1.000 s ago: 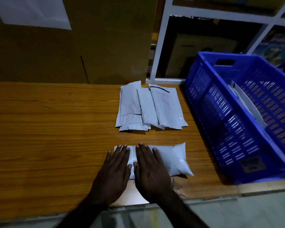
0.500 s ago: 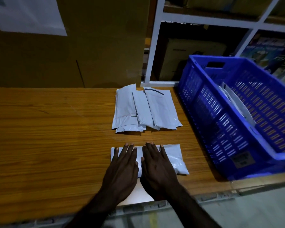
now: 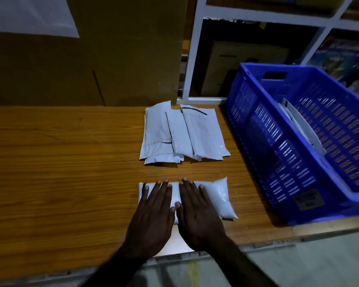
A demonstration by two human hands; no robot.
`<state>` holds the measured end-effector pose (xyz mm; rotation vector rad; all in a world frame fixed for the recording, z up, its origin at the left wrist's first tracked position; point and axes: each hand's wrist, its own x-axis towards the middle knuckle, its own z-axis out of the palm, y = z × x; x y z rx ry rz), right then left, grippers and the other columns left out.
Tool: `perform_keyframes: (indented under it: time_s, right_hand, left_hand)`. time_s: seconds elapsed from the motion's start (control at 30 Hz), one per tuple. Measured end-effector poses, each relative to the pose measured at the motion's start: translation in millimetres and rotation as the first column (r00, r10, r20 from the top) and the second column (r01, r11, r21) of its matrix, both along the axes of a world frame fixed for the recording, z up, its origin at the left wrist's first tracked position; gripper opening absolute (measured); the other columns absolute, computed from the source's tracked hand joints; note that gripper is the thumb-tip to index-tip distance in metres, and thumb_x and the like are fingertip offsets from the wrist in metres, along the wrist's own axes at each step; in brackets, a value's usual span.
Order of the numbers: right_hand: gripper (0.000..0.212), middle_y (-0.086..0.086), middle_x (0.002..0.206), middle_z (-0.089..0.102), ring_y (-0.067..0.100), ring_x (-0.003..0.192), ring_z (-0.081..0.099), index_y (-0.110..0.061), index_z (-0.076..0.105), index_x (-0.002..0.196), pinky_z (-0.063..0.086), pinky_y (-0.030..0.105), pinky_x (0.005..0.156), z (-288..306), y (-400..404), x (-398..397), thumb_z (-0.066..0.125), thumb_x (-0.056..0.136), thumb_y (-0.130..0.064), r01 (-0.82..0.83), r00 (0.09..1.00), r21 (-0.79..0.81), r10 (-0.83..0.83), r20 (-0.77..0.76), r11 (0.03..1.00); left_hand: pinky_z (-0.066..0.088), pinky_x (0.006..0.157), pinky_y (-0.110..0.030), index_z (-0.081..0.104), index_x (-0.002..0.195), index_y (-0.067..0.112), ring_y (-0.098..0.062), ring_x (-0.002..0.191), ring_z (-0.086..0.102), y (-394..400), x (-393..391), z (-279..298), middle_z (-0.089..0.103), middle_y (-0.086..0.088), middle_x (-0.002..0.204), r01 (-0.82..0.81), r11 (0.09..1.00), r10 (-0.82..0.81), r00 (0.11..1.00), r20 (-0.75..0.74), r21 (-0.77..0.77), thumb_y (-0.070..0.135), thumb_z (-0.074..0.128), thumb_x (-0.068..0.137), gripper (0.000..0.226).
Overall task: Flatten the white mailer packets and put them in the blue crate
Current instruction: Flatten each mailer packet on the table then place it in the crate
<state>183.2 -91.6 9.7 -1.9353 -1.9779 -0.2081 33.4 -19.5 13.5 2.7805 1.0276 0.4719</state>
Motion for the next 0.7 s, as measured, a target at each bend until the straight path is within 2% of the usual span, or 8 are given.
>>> perform_keyframes:
  time_s: [0.07,0.13,0.2,0.27,0.33,0.47,0.57,0.7]
  right_hand:
    - [0.049,0.027,0.153,0.033,0.037,0.147,0.026,0.01,0.04,0.143,0.025,0.053,0.118,-2,1,0,0.038,0.105,-0.021,-0.007,1.0,-0.043,0.006,-0.018,0.999]
    - [0.053,0.023,0.156,0.03,0.033,0.148,0.025,0.006,0.037,0.146,0.018,0.048,0.121,0,3,1,0.026,0.107,-0.028,0.006,0.998,-0.137,-0.014,-0.06,0.99]
    - [0.061,0.013,0.16,0.021,0.025,0.15,0.02,-0.001,0.031,0.151,0.003,0.035,0.123,9,9,2,0.013,0.107,-0.038,0.023,0.987,-0.199,-0.053,-0.15,0.98]
    - [0.061,0.005,0.162,0.017,0.015,0.151,0.015,-0.008,0.029,0.154,-0.005,0.024,0.12,19,12,9,0.013,0.105,-0.042,-0.027,0.982,-0.244,-0.019,-0.188,0.969]
    - [0.061,0.008,0.16,0.027,0.016,0.149,0.021,-0.007,0.037,0.15,0.004,0.027,0.122,28,11,15,0.014,0.105,-0.04,-0.031,0.976,-0.241,-0.023,-0.218,0.97]
    - [0.063,0.027,0.144,0.047,0.04,0.135,0.045,0.009,0.053,0.134,0.025,0.05,0.111,26,1,25,0.011,0.107,-0.029,0.064,0.989,-0.247,-0.095,-0.116,0.967]
    - [0.057,0.028,0.144,0.046,0.038,0.137,0.043,0.01,0.051,0.135,0.031,0.054,0.112,18,-6,26,0.016,0.107,-0.025,0.057,0.994,-0.203,-0.074,-0.076,0.978]
    - [0.053,0.023,0.153,0.035,0.032,0.147,0.029,0.006,0.041,0.144,0.026,0.051,0.117,9,-10,27,0.021,0.107,-0.025,0.053,0.998,-0.181,-0.055,-0.009,0.982]
  left_hand:
    - [0.028,0.113,-0.056,0.039,0.146,0.002,-0.025,0.147,0.025,0,0,0,0.034,-0.014,0.155,-0.003,1.0,0.003,1.0,-0.002,-0.007,0.032,0.03,0.102,0.054]
    - [0.026,0.114,-0.055,0.039,0.147,0.003,-0.025,0.146,0.026,1,1,-2,0.034,-0.014,0.155,-0.019,1.0,0.019,1.0,0.003,-0.021,0.033,0.029,0.102,0.054]
    - [0.026,0.113,-0.053,0.042,0.145,0.003,-0.026,0.143,0.033,2,2,-1,0.039,-0.015,0.152,-0.032,0.999,0.032,0.999,-0.011,-0.019,0.034,0.026,0.102,0.055]
    - [0.025,0.11,-0.051,0.048,0.14,0.0,-0.028,0.137,0.043,4,5,4,0.046,-0.017,0.146,-0.031,1.0,0.031,0.999,-0.041,0.004,0.033,0.025,0.101,0.056]
    - [0.024,0.108,-0.049,0.052,0.137,0.0,-0.029,0.135,0.045,5,9,10,0.049,-0.017,0.144,-0.027,0.999,0.029,0.998,-0.057,0.043,0.032,0.029,0.098,0.055]
    - [0.028,0.107,-0.048,0.054,0.136,0.001,-0.027,0.135,0.046,0,27,15,0.051,-0.015,0.143,0.022,0.997,-0.021,1.0,-0.022,0.072,0.028,0.031,0.096,0.053]
    - [0.031,0.105,-0.051,0.056,0.134,0.0,-0.029,0.134,0.047,-4,33,9,0.054,-0.016,0.14,0.048,0.995,-0.044,0.998,-0.041,0.089,0.026,0.03,0.096,0.052]
    - [0.033,0.108,-0.053,0.053,0.137,0.002,-0.027,0.139,0.041,-4,30,2,0.049,-0.015,0.144,0.045,0.995,-0.04,0.998,-0.056,0.088,0.027,0.031,0.098,0.051]
